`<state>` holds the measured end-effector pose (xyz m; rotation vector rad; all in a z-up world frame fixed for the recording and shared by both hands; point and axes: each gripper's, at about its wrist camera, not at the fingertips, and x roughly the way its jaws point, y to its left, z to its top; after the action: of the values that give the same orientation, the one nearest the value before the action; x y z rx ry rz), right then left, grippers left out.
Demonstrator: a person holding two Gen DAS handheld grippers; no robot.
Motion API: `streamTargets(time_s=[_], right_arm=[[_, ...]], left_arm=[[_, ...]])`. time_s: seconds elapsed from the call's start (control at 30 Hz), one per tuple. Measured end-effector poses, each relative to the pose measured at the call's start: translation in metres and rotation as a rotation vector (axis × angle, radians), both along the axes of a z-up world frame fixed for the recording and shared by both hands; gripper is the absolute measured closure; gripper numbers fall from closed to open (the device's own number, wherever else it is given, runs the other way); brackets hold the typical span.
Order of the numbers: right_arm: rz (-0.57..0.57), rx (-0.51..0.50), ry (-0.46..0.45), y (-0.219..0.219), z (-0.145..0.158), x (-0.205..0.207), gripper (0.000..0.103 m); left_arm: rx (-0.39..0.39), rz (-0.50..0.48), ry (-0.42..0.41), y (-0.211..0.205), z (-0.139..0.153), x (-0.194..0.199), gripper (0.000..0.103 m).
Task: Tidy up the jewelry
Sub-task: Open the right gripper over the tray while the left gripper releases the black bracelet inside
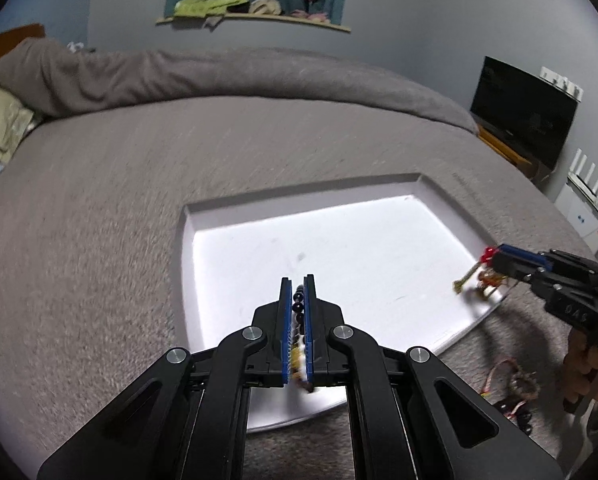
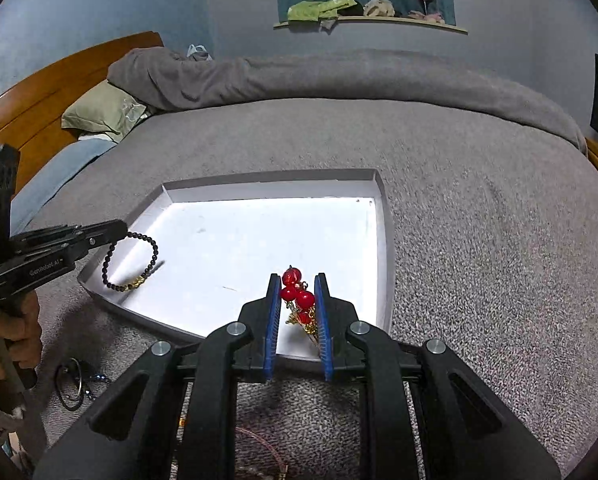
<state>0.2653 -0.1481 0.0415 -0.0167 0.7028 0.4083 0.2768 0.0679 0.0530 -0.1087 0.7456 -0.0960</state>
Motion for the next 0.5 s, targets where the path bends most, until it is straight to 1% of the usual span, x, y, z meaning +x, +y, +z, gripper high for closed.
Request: streamTargets(time_s=[0.03, 0.07, 0.1, 0.13, 0.17, 0.2, 0.23, 0.43, 0.5], right_arm=[[0.0, 0.001, 0.001, -0.001, -0.001, 0.0, 0.085], [-0.001, 0.004, -0.001, -0.002, -0.001, -0.001, 0.084], [-0.001, 0.008, -0.004, -0.003, -0.001, -0.002, 0.081], [-0.001, 0.01, -0.007, -0.004, -0.001, -0.002, 0.077], [-0.001, 0.016, -0.013, -0.004, -0.001, -0.004, 0.07], [0.002, 0.022, -0.018, -0.005, 0.0, -0.006, 0.068], [0.005, 0.028, -0.021, -0.004, 0.001, -0.007, 0.068], [0.011, 0.027, -0.05, -0.004, 0.006, -0.021, 0.068], [0.012, 0.036, -0.062, -0.007, 0.007, -0.028, 0.066]], left_arm=[[0.003, 0.008, 0.002, 0.002, -0.002, -0.001, 0.097], [0.005, 0.018, 0.003, 0.004, -0.004, -0.002, 0.093], [0.004, 0.022, 0.002, 0.005, -0.006, -0.004, 0.089], [0.001, 0.033, -0.003, 0.008, -0.007, -0.007, 0.079], [0.002, 0.041, -0.008, 0.009, -0.009, -0.011, 0.068], [-0.002, 0.046, -0.012, 0.011, -0.01, -0.014, 0.063], [-0.006, 0.048, -0.015, 0.012, -0.011, -0.017, 0.056], [-0.017, 0.05, -0.045, 0.014, -0.01, -0.037, 0.037], [-0.012, 0.043, -0.063, 0.013, -0.008, -0.047, 0.034]])
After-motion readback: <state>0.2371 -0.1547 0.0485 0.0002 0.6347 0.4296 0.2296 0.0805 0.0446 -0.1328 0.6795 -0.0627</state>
